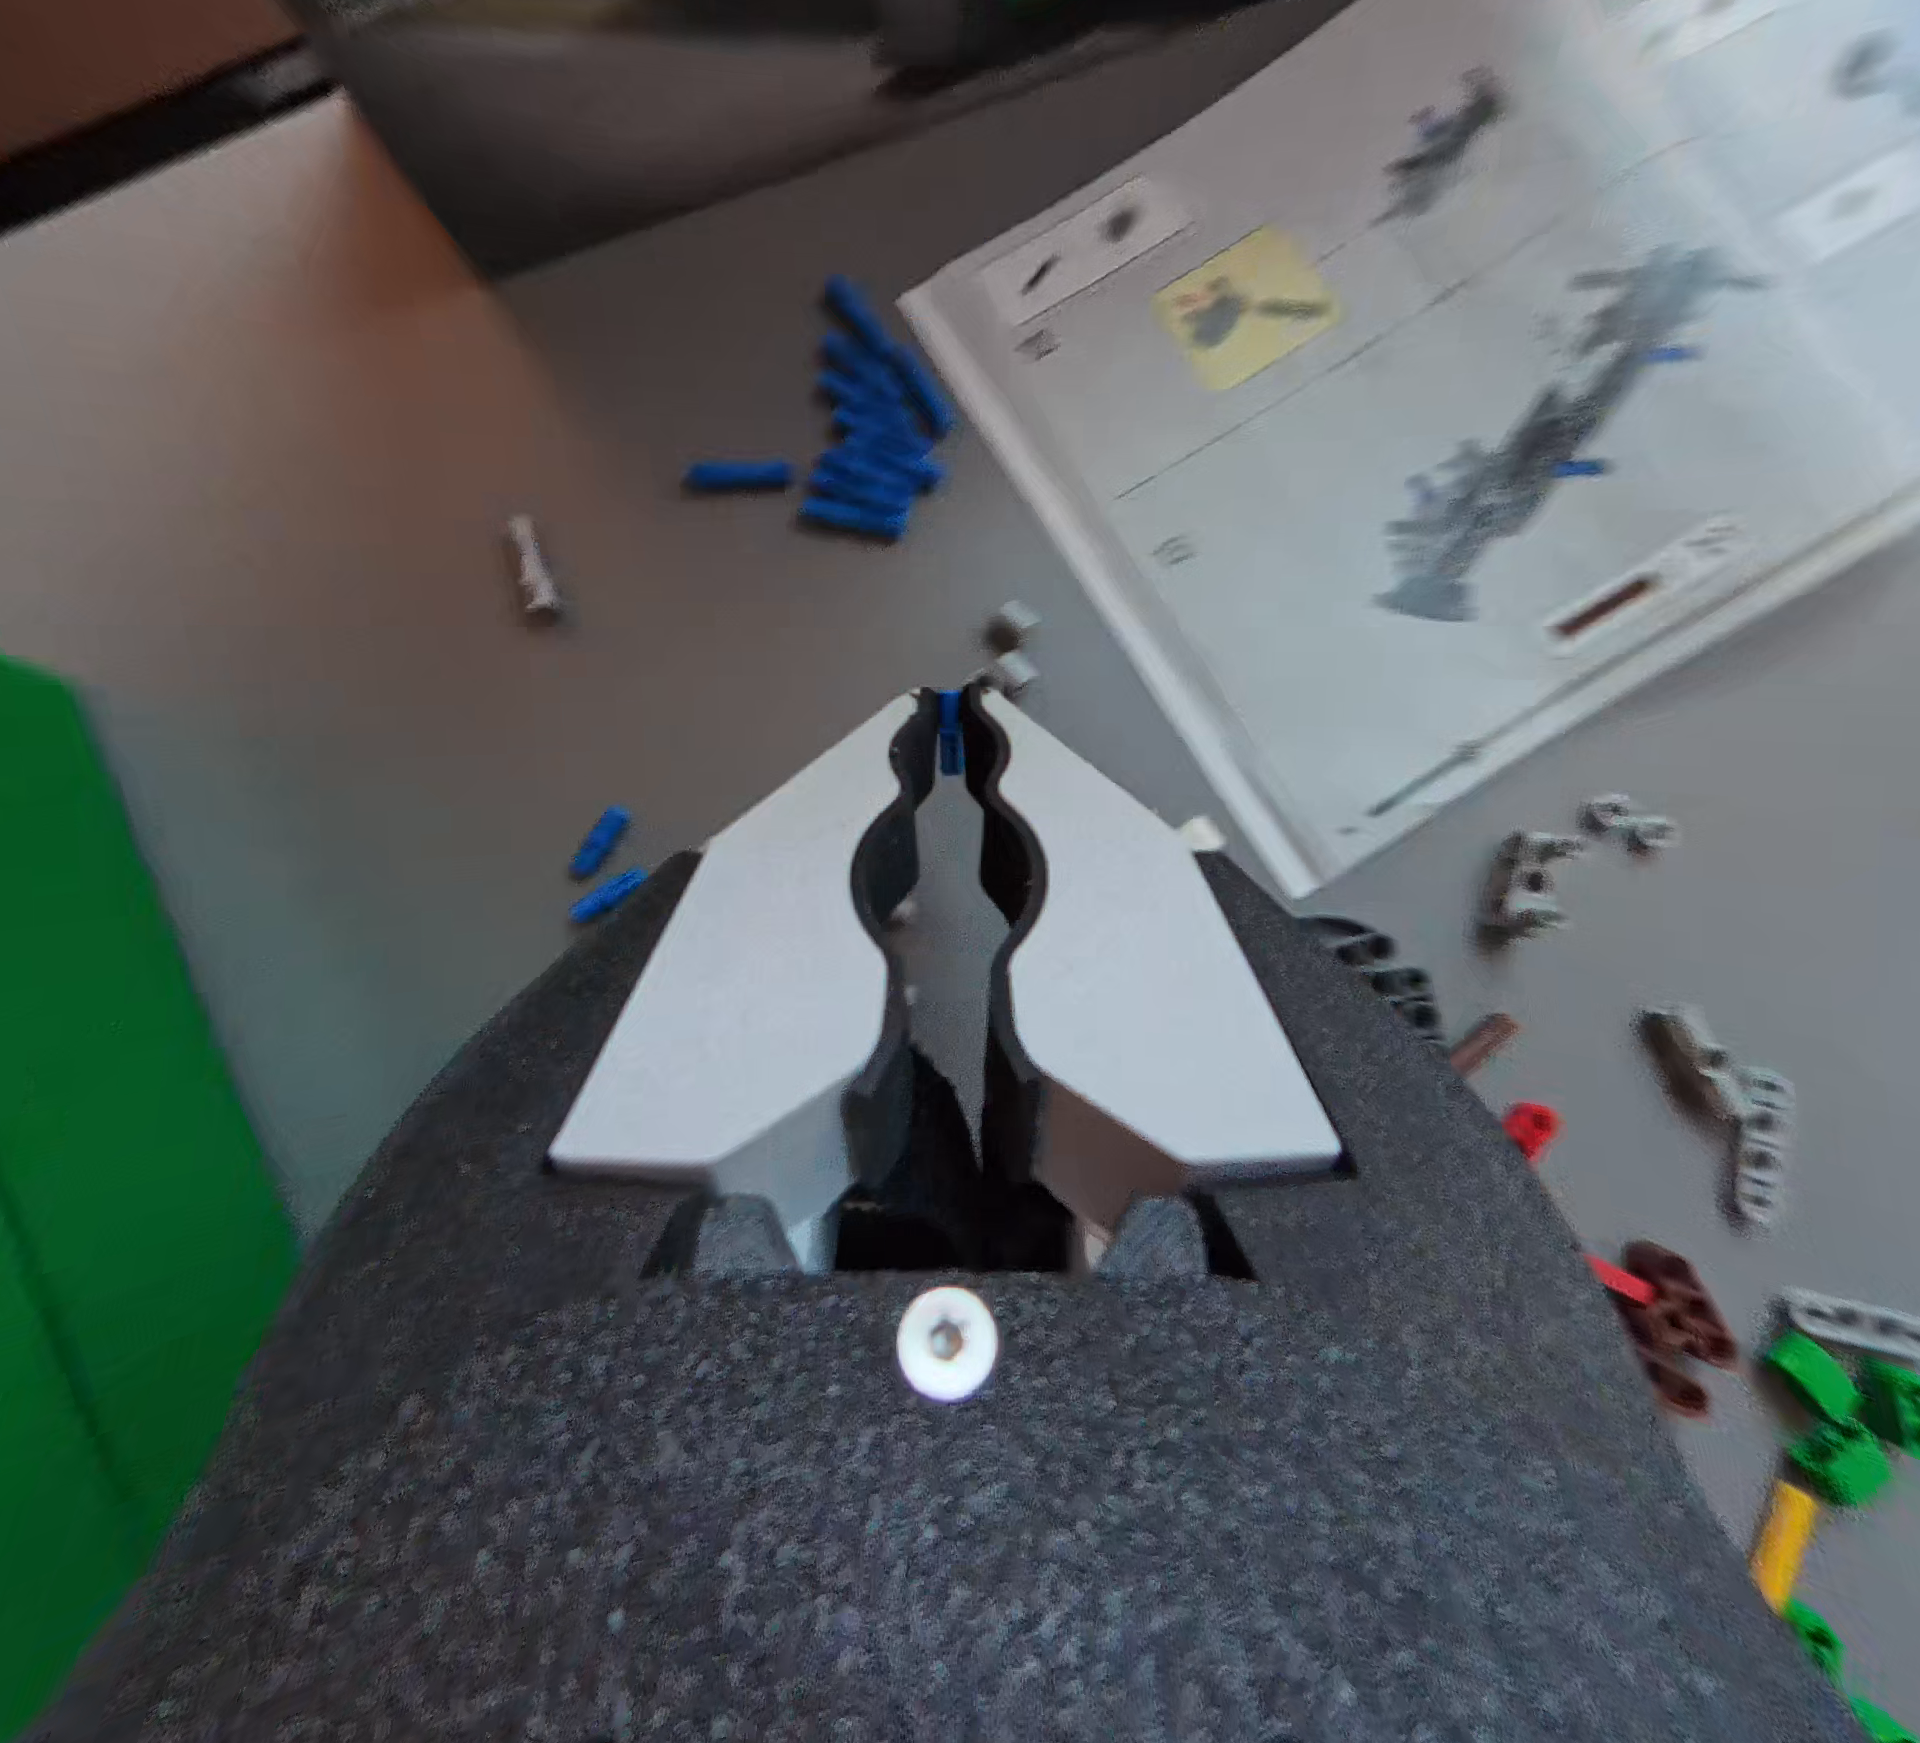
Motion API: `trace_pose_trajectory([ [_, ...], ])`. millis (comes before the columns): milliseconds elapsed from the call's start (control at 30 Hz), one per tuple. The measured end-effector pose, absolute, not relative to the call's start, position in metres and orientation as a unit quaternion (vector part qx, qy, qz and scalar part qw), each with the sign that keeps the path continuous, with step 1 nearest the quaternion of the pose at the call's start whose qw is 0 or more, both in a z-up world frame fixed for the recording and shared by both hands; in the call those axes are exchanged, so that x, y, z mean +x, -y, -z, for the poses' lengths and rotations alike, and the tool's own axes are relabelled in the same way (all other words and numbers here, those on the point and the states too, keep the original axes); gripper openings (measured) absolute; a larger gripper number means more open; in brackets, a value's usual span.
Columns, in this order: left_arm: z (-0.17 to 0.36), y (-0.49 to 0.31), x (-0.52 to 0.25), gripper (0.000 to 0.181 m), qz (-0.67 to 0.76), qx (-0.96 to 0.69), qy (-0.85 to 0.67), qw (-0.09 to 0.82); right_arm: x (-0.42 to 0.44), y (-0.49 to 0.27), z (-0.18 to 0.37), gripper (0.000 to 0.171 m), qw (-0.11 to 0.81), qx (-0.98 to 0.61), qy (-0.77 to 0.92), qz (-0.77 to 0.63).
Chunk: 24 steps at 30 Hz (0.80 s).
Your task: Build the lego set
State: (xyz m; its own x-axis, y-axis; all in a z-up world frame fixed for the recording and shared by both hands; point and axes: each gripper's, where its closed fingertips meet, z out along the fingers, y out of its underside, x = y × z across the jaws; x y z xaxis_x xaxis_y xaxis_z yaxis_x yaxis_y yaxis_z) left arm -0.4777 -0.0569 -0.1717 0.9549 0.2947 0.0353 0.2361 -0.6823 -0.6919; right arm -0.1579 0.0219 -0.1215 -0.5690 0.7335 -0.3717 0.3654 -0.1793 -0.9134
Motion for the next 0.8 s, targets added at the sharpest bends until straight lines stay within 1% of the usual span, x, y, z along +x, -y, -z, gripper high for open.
trace_pose_trajectory([
  [33, 0.157, 0.048, -0.461, 0.003, -0.019, -0.904, 0.119, 0.41, -0.159, -0.022, 0.119, 0.012, 0.147, -0.439, 0.622, -0.632],
  [133, 0.115, 0.024, -0.398, 0.002, 0.057, -0.856, 0.037, 0.512, -0.168, -0.021, 0.109, 0.013, 0.153, -0.435, 0.613, -0.641],
  [200, 0.094, 0.014, -0.353, 0.002, 0.132, -0.821, 0.008, 0.555, -0.183, -0.022, 0.1, 0.014, 0.172, -0.438, 0.609, -0.638],
  [267, 0.072, 0.008, -0.315, 0.002, 0.227, -0.776, 0.007, 0.588, -0.201, -0.022, 0.092, 0.019, 0.21, -0.433, 0.621, -0.619],
  [333, 0.06, 0.005, -0.283, 0.002, 0.287, -0.748, -0.006, 0.599, -0.219, -0.021, 0.086, 0.019, 0.271, -0.418, 0.645, -0.579],
  [400, 0.06, 0.003, -0.261, 0.002, 0.279, -0.749, -0.041, 0.6, -0.228, -0.01, 0.074, 0.019, 0.301, -0.39, 0.649, -0.58],
  [467, 0.062, 0.004, -0.244, 0.002, 0.262, -0.751, -0.079, 0.601, -0.232, 0.0, 0.066, 0.018, 0.285, -0.373, 0.642, -0.607],
  [567, 0.055, 0.002, -0.231, 0.002, 0.283, -0.737, -0.075, 0.609, -0.231, 0.006, 0.063, 0.021, 0.23, -0.376, 0.624, -0.645],
  [633, 0.051, -0.001, -0.229, 0.002, 0.301, -0.729, -0.051, 0.613, -0.232, 0.003, 0.06, 0.021, 0.254, -0.378, 0.613, -0.646],
  [700, 0.051, -0.001, -0.221, 0.002, 0.314, -0.722, -0.055, 0.614, -0.23, 0.002, 0.055, 0.017, 0.285, -0.373, 0.607, -0.641],
  [800, 0.052, 0.001, -0.215, 0.002, 0.335, -0.712, -0.057, 0.614, -0.223, 0.005, 0.055, 0.013, 0.266, -0.369, 0.607, -0.652],
])
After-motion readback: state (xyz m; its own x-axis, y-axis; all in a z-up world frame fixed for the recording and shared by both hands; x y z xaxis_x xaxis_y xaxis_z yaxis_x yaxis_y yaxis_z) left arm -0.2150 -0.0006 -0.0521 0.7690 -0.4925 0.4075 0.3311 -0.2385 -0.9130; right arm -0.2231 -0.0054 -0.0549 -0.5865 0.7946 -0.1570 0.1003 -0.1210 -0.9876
